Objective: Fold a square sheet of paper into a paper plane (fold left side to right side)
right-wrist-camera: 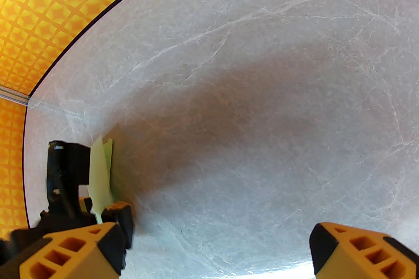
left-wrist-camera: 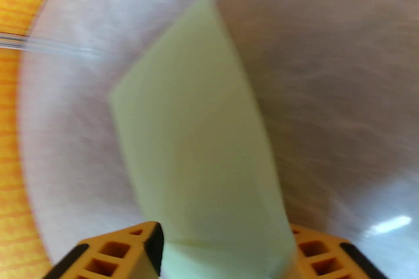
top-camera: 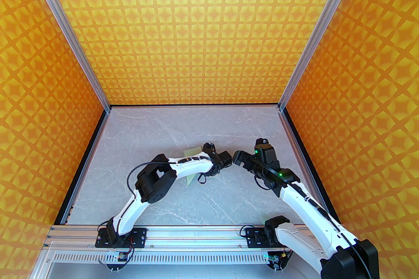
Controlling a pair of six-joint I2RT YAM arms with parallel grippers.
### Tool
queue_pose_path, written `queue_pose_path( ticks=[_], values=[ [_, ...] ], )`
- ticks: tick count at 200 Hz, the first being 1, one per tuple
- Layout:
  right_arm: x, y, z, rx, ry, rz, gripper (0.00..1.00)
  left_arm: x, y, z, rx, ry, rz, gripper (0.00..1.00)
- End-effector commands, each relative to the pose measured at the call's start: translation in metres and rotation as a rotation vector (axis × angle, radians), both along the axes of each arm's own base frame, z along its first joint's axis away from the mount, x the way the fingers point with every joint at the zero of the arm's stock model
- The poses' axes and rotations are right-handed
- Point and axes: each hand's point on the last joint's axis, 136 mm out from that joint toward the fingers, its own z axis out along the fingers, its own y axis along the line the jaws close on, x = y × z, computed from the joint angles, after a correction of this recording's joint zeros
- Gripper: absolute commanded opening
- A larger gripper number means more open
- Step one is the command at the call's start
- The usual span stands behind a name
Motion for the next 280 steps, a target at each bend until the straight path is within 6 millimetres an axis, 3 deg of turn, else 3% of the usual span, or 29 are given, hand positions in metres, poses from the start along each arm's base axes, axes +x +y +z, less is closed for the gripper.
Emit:
queue_pose_path(
  ticks=[1, 32, 56, 74, 85, 109, 140, 167, 191, 201, 280],
  values=[
    [0.007, 0.019, 0.002, 0.062, -0.006, 0.074, 0.98, -0.011, -0.039, 0.021, -0.248, 0.043, -0.048, 0.72],
    [0.015, 0.045, -0.002, 0.165, 0.002, 0.161, 0.91, -0.008, -0.033, 0.051, -0.432, 0.054, -0.022, 0.71],
    [0.022, 0.065, -0.008, 0.259, 0.018, 0.21, 0.79, -0.008, -0.005, 0.061, -0.541, 0.072, 0.04, 0.64],
    [0.028, 0.081, -0.013, 0.316, 0.027, 0.241, 0.64, -0.006, 0.016, 0.061, -0.639, 0.106, 0.097, 0.47],
    [0.031, 0.093, -0.016, 0.334, 0.034, 0.266, 0.57, -0.004, 0.026, 0.057, -0.693, 0.123, 0.128, 0.31],
    [0.037, 0.118, -0.024, 0.343, 0.05, 0.304, 0.42, 0.001, 0.036, 0.045, -0.799, 0.169, 0.177, 0.03],
    [0.039, 0.146, -0.045, 0.341, 0.111, 0.34, 0.38, 0.003, 0.023, 0.031, -0.857, 0.234, 0.166, 0.04],
    [0.038, 0.162, -0.06, 0.331, 0.15, 0.359, 0.38, 0.003, 0.027, 0.009, -0.818, 0.27, 0.185, 0.03],
    [0.038, 0.169, -0.067, 0.324, 0.173, 0.366, 0.38, -0.003, 0.038, -0.009, -0.782, 0.295, 0.212, 0.03],
    [0.038, 0.171, -0.07, 0.316, 0.184, 0.368, 0.39, 0.004, 0.051, -0.011, -0.78, 0.283, 0.24, 0.04],
    [0.029, 0.188, -0.099, 0.294, 0.295, 0.362, 0.45, -0.011, 0.062, -0.05, -0.727, 0.335, 0.273, 0.05]
  ],
)
